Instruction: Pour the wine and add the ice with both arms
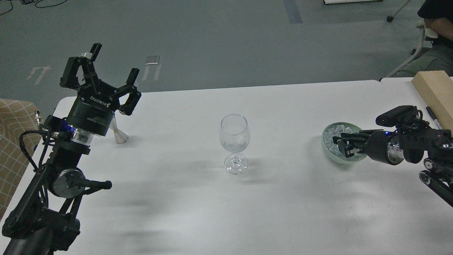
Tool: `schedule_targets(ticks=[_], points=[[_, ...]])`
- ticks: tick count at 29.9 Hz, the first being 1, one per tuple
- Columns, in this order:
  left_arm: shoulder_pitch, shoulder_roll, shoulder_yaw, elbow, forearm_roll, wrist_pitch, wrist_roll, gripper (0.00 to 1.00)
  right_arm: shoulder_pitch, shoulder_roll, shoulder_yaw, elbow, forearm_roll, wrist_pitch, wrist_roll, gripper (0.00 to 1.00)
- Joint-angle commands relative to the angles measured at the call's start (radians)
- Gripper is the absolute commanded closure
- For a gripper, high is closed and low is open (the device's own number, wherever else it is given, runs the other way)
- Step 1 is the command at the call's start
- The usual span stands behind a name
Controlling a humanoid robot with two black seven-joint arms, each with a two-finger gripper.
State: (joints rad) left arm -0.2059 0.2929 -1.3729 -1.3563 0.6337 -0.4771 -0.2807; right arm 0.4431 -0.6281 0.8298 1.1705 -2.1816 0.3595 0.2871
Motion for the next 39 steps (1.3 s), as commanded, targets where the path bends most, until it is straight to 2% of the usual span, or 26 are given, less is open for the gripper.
schedule_targets(ticks=[1,39], points=[[-0.003,0.000,0.000,0.000,0.000,0.000,0.000,0.02,0.000,-0.001,0.000,0.000,0.000,0.001,0.001,0.70],[-0.003,0.000,0.000,0.006,0.001,0.000,0.000,0.02,-0.010,-0.033,-0.001,0.006,0.000,0.024,0.006,0.70]])
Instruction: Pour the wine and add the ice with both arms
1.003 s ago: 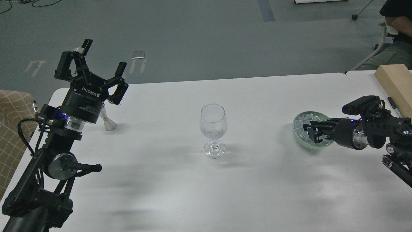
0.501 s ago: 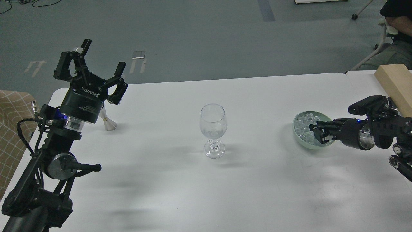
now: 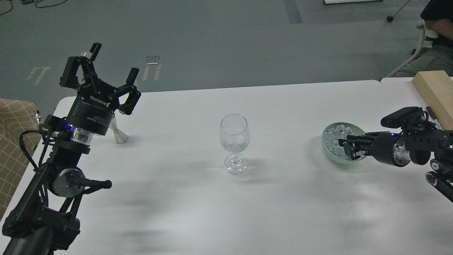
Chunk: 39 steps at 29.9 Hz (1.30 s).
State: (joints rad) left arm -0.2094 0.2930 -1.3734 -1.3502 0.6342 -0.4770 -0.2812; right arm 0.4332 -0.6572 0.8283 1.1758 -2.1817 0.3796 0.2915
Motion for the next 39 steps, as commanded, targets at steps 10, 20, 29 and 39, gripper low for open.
schedule_targets(ticks=[10,20,29,39], points=[[0.001,0.000,0.000,0.005,0.001,0.000,-0.003,0.02,-0.004,-0.005,0.000,0.001,0.000,0.045,0.002,0.69],[-0.001,0.000,-0.003,0.008,-0.001,0.000,-0.003,0.02,-0.001,-0.005,0.000,-0.004,0.000,0.045,0.000,0.68],[-0.001,0.000,-0.003,0.008,-0.001,0.000,-0.004,0.02,-0.001,-0.005,0.000,-0.004,0.000,0.047,0.003,0.69],[-0.001,0.000,-0.003,0.011,-0.001,0.002,-0.006,0.02,0.002,0.002,0.000,-0.007,0.000,0.045,0.003,0.76]])
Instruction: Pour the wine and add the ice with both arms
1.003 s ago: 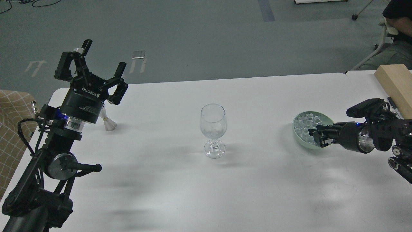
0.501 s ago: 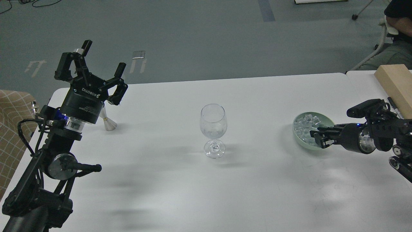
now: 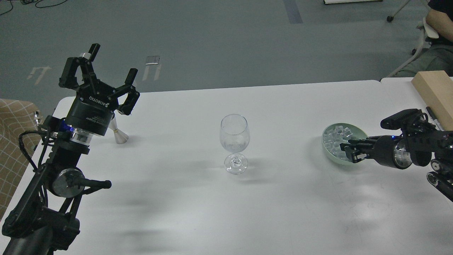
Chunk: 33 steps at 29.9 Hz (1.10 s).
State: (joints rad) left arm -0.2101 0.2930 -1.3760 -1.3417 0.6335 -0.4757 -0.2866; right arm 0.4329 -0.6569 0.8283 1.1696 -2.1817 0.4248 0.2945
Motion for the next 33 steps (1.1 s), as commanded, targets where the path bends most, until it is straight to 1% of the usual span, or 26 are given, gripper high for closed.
schedule_targets(ticks=[1,17,22,27,33], points=[[0.000,0.000,0.000,0.003,0.000,0.000,0.000,0.02,0.004,0.002,0.000,-0.001,0.000,0.000,0.000,0.77],[0.000,0.000,0.000,0.004,0.000,0.000,-0.002,0.02,0.007,0.006,0.003,0.002,0.000,-0.001,0.009,0.82],[0.000,-0.002,0.000,0.004,0.000,0.000,0.000,0.02,0.018,0.006,0.014,0.007,0.000,-0.006,0.032,0.84],[-0.002,-0.002,0.003,0.004,0.002,0.000,0.000,0.02,0.020,-0.018,0.025,0.042,0.000,-0.009,0.049,0.84],[-0.002,0.000,0.003,0.004,0.002,0.000,0.001,0.02,0.017,-0.059,0.051,0.087,0.000,-0.011,0.049,0.84]])
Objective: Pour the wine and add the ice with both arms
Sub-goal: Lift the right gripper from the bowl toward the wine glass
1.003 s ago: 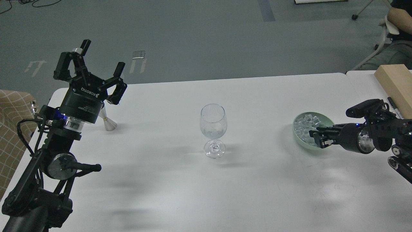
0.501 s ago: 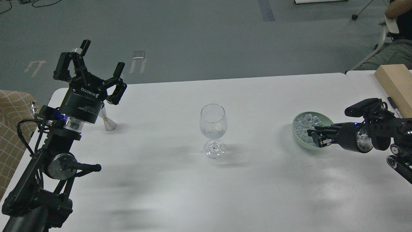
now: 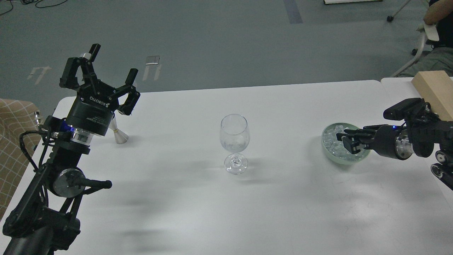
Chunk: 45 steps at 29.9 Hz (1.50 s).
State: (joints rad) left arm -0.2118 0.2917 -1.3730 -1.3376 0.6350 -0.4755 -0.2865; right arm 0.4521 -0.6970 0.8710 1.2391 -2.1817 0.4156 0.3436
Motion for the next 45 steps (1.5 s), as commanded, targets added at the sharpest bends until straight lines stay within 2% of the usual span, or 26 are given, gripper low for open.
schedule_targets(ticks=[1,9,18,32,36,45], points=[[0.000,0.001,0.000,0.000,0.000,0.000,0.001,0.02,-0.003,-0.032,0.008,0.025,0.000,-0.004,0.000,0.85],[-0.003,0.001,0.000,0.000,0.000,0.000,0.004,0.02,0.005,-0.023,0.031,0.049,0.000,-0.006,0.000,0.85],[-0.012,0.001,0.002,0.000,0.002,0.000,0.006,0.02,0.115,-0.015,0.031,0.060,0.000,-0.004,0.000,0.85],[-0.014,0.015,0.000,0.000,0.011,0.001,0.006,0.02,0.215,0.111,0.023,0.083,0.000,-0.001,-0.012,0.85],[-0.012,0.018,0.000,0.000,0.011,0.001,0.006,0.02,0.218,0.194,0.022,0.114,0.000,0.003,-0.018,0.85],[-0.017,0.029,-0.003,0.000,0.011,0.003,0.006,0.02,0.221,0.208,0.023,0.198,0.000,0.002,-0.017,0.85]])
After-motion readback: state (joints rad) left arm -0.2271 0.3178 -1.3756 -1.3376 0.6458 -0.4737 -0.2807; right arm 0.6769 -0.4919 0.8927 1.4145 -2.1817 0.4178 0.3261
